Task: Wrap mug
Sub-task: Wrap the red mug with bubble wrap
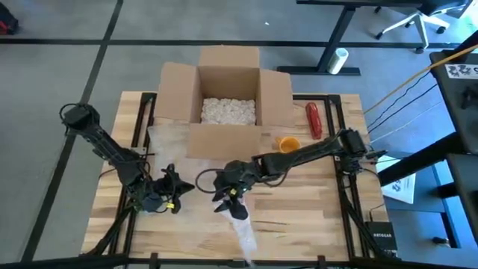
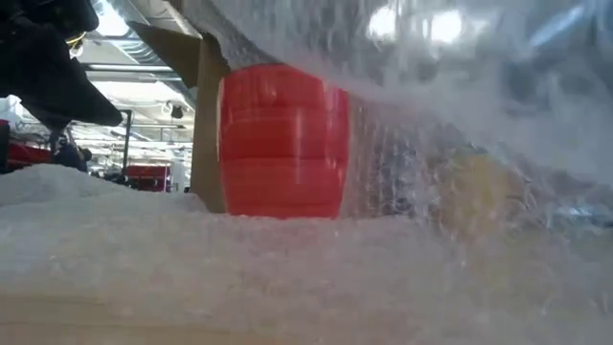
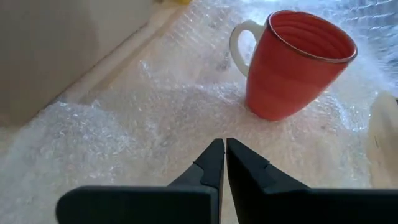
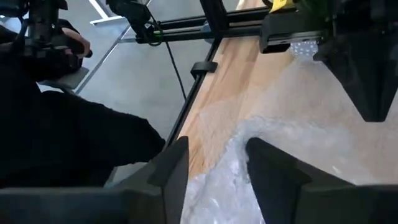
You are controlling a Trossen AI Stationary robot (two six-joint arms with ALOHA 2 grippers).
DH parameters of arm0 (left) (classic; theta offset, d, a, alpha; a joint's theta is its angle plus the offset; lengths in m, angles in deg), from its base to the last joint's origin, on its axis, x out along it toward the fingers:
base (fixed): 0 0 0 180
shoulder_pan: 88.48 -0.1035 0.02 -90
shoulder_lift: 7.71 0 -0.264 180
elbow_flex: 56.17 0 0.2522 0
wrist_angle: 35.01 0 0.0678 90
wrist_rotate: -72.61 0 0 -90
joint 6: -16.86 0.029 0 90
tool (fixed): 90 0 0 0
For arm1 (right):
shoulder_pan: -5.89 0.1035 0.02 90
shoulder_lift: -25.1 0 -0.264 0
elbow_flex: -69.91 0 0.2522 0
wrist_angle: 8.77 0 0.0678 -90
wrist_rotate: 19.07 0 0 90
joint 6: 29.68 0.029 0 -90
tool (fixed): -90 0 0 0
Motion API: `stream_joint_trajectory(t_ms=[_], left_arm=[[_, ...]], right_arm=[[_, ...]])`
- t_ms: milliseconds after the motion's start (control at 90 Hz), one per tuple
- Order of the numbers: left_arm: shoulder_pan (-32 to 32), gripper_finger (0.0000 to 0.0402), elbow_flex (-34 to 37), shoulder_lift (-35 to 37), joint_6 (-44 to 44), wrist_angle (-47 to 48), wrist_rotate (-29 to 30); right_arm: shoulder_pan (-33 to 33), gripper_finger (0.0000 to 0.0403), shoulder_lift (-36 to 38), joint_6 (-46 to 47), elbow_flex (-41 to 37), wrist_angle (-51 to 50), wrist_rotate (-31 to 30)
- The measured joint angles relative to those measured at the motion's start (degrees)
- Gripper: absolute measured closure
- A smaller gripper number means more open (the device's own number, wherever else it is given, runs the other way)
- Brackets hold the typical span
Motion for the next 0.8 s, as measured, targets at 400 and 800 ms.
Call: stream_joint_trajectory(t_ms=[400,800], left_arm=[[0.0,0.0402,0.0,0.0,-0.2,0.1,0.0],[0.0,0.0402,0.0,0.0,-0.1,0.6,0.0]], right_arm=[[-1.1,0.026,1.4,1.5,0.0,-8.3,-0.5],[-1.0,0.026,5.7,6.1,0.0,-11.2,-1.9]])
